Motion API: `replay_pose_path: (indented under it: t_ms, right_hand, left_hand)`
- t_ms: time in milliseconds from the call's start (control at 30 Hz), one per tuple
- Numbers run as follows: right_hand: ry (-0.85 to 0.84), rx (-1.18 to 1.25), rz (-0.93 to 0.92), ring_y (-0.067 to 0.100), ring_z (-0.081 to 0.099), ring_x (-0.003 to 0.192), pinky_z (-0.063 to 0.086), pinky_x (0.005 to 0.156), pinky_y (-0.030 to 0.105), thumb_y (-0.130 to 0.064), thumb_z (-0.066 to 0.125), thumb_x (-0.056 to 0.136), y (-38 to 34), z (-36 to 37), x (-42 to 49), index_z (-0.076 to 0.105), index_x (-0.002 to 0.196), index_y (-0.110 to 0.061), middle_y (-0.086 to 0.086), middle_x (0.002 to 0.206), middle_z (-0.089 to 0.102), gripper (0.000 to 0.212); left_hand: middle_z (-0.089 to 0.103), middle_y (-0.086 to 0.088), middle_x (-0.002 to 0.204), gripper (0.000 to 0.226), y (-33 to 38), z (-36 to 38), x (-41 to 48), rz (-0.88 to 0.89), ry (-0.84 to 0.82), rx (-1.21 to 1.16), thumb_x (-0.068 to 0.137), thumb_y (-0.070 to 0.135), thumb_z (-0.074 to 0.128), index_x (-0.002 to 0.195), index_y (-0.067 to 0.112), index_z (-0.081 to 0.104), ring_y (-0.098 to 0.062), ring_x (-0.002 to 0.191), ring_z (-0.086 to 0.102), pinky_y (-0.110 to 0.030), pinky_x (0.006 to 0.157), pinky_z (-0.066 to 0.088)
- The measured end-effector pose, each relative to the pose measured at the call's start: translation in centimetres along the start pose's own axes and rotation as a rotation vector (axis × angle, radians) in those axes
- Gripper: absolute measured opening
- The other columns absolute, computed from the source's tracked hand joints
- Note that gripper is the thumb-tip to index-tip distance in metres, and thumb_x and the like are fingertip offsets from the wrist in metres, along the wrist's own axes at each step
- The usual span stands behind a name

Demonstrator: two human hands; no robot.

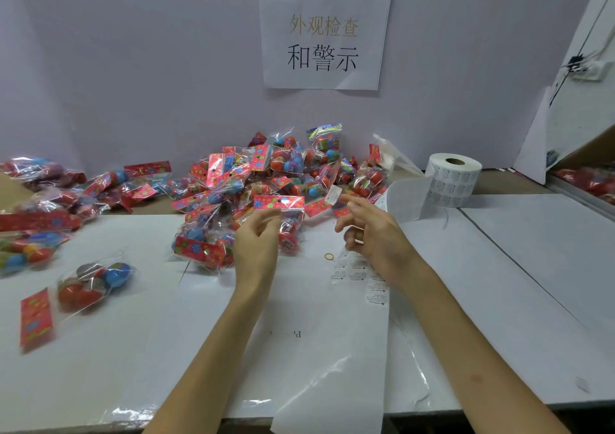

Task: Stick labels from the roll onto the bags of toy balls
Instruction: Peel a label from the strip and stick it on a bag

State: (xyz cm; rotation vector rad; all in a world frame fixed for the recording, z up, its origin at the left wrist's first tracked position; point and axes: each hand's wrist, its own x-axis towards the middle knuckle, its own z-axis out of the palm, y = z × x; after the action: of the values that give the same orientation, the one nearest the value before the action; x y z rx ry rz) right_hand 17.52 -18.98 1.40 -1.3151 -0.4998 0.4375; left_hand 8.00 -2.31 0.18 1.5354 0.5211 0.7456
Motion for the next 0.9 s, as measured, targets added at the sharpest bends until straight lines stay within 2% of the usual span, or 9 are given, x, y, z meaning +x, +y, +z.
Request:
replay_pose_path:
  t_ms: [133,233,367,533,600,667,733,800,900]
  right_hand:
    - [-0.024,-0.079,0.015,0.017,0.061,0.066,0.051,0.061,0.028,-0.031,0.054,0.103,0.1,0.5,-0.2,0.042,0.148,-0.028,0.007,0.096,0.075,0.046]
    - [-0.022,-0.195,0.016,0.017,0.071,0.083,0.054,0.064,0.025,-0.032,0.058,0.101,0.6,1.0,-0.2,0.025,0.156,-0.035,0.001,0.109,0.076,0.064]
    - [-0.008,-0.453,-0.005,0.008,0.065,0.1,0.052,0.069,0.018,-0.029,0.059,0.102,1.9,2.0,-0.1,0.01,0.161,-0.033,-0.003,0.119,0.07,0.077]
    - [-0.052,-0.666,0.035,0.017,0.056,0.124,0.047,0.103,0.038,-0.037,0.06,0.1,3.5,2.3,0.0,0.0,0.161,-0.036,-0.001,0.145,0.055,0.085]
    - [-0.07,-0.676,0.05,0.017,0.056,0.123,0.047,0.101,0.036,-0.037,0.062,0.099,3.8,2.4,-0.1,0.003,0.161,-0.037,-0.001,0.141,0.057,0.086]
    - [-0.048,-0.644,0.032,0.017,0.062,0.114,0.05,0.094,0.035,-0.034,0.066,0.097,3.8,2.3,0.0,0.02,0.156,-0.035,-0.004,0.127,0.064,0.075]
    - [0.033,-0.587,0.015,0.02,0.066,0.101,0.052,0.088,0.037,-0.033,0.069,0.095,3.6,2.0,0.3,0.035,0.14,-0.035,-0.006,0.11,0.065,0.057]
    - [0.144,-0.467,0.022,0.019,0.071,0.091,0.058,0.083,0.038,-0.032,0.073,0.092,3.6,1.7,0.5,0.038,0.14,-0.03,-0.006,0.103,0.064,0.058]
    - [0.275,-0.33,-0.025,0.015,0.071,0.083,0.058,0.065,0.024,-0.024,0.078,0.088,3.6,1.4,0.6,0.044,0.135,-0.025,-0.003,0.097,0.067,0.059]
  left_hand:
    - [0.057,0.007,0.127,0.041,-0.8,-0.1,0.5,0.021,0.014,0.128,0.102,0.013,0.055,0.142,0.02,0.057,-0.002,0.096,0.057,-0.025,0.084,0.049]
    - [0.052,0.004,0.134,0.051,-1.2,0.1,0.7,-0.047,-0.071,0.161,0.1,0.013,0.056,0.15,0.021,0.047,-0.014,0.109,0.055,-0.033,0.09,0.045]
    - [0.059,0.0,0.134,0.053,-1.3,0.1,0.6,-0.083,-0.089,0.124,0.097,0.017,0.062,0.146,0.023,0.045,-0.022,0.113,0.059,-0.04,0.095,0.049]
    - [0.058,0.002,0.127,0.054,-1.4,0.0,0.7,-0.141,-0.064,0.088,0.095,0.019,0.064,0.144,0.027,0.042,-0.023,0.114,0.058,-0.046,0.103,0.049]
    - [0.058,-0.002,0.13,0.05,-1.2,-0.1,0.8,-0.186,-0.065,0.036,0.095,0.018,0.065,0.14,0.024,0.042,-0.021,0.11,0.058,-0.041,0.094,0.048]
    - [0.054,-0.006,0.135,0.059,-1.0,-0.2,0.9,-0.281,-0.055,-0.06,0.096,0.02,0.065,0.148,0.019,0.038,-0.023,0.115,0.057,-0.04,0.091,0.048]
    - [0.055,-0.006,0.134,0.059,-0.8,-0.5,1.0,-0.383,-0.042,-0.19,0.097,0.018,0.063,0.151,0.019,0.038,-0.027,0.118,0.059,-0.044,0.093,0.052]
    - [0.059,-0.005,0.129,0.051,-0.6,-0.6,1.0,-0.442,-0.063,-0.305,0.098,0.014,0.06,0.146,0.016,0.044,-0.025,0.112,0.063,-0.039,0.085,0.054]
    - [0.068,-0.01,0.124,0.037,-0.4,-0.5,0.7,-0.446,-0.136,-0.374,0.096,0.008,0.06,0.132,0.015,0.054,-0.024,0.106,0.067,-0.034,0.082,0.055]
